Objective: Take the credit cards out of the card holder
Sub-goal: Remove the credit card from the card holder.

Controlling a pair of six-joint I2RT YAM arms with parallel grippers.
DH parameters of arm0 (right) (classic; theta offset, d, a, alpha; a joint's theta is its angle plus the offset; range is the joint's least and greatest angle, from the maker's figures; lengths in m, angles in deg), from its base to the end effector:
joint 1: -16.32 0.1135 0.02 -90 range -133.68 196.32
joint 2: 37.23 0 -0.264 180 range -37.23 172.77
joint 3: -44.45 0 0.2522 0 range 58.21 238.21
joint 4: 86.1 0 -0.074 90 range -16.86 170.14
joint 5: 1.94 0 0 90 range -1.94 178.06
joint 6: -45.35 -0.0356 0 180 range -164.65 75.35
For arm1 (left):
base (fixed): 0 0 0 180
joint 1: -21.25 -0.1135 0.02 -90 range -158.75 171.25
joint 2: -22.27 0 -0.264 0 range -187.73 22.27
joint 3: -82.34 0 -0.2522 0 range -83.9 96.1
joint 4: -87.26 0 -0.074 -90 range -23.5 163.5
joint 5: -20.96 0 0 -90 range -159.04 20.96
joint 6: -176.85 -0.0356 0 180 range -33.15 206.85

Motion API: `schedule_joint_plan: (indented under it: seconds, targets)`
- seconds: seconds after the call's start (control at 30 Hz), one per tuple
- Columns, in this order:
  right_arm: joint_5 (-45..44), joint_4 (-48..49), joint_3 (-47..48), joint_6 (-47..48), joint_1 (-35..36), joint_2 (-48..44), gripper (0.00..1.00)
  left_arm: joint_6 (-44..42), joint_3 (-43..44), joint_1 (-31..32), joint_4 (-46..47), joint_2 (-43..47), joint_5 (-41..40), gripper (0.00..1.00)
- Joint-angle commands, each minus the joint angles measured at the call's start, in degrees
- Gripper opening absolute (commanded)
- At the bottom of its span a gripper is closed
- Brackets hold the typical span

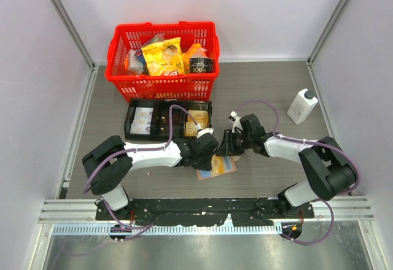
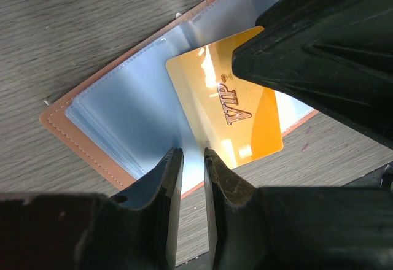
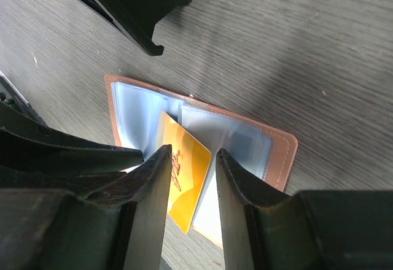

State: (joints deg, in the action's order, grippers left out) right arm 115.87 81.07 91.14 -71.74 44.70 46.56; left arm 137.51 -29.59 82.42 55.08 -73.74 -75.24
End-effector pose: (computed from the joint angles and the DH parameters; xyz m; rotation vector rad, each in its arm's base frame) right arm 0.2213 0.1384 0.1431 -0.2603 2.5612 0.9970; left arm 0.1601 -0.2828 0.1630 0.2096 2.7073 -0.5176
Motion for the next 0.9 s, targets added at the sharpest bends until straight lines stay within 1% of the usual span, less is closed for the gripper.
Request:
schedule_joint_plan:
  seconds: [0.0, 0.03, 0.13, 0.17, 0.3, 0.33, 0.37, 0.43, 0.6, 0.7, 0.83, 0.87]
  targets:
    - [1.7, 2.9, 1.1, 0.9, -0.1, 2.1, 0.4, -0.7, -3.2, 0.1, -2.8, -2.3, -1.2, 0.25]
    - [2.1, 2.9, 1.1, 1.0, -0.1, 2.6, 0.39, -0.7, -3.4, 0.2, -2.7, -2.4, -1.1, 0.25]
    - [2.5, 3.1, 1.0, 1.4, -0.1, 3.3, 0.34, -0.7, -3.3, 0.1, -2.7, -2.3, -1.1, 0.25]
    - [2.5, 3.1, 0.9, 1.6, -0.1, 3.4, 0.29, -0.7, -3.3, 0.2, -2.7, -2.3, -1.0, 0.25]
    - [2.4, 2.9, 0.6, 2.0, -0.4, 2.7, 0.13, -0.7, -3.4, 0.1, -2.8, -1.7, -1.2, 0.25]
    - [2.3, 2.8, 0.4, 2.0, -0.5, 2.3, 0.1, -0.7, -3.5, 0.2, -2.8, -1.4, -1.2, 0.25]
    - [2.3, 2.6, 0.4, 2.0, -1.0, 1.7, 0.05, -0.6, -3.6, 0.2, -2.8, -1.1, -1.2, 0.25]
    - [2.3, 1.9, -0.1, 2.1, -1.5, 0.3, 0.01, -0.4, -3.8, 0.1, -2.3, -0.2, -1.2, 0.25]
    - [0.4, -0.6, -0.1, 2.7, -2.1, -4.2, 0.01, 0.8, -3.7, 0.1, -1.4, 3.3, -2.1, 0.27]
    - [-1.9, -5.1, -0.1, 2.8, -2.5, -8.5, 0.01, 1.2, -3.2, 0.1, -1.1, 5.7, -3.6, 0.28]
    - [-7.1, -10.0, 0.7, 2.7, -2.5, -14.5, 0.01, 1.5, -1.7, -0.2, -1.3, 9.2, -4.8, 0.3]
    - [-9.1, -10.8, 1.0, 2.7, -2.6, -16.7, 0.01, 1.7, -1.4, -0.3, -1.3, 10.1, -5.1, 0.32]
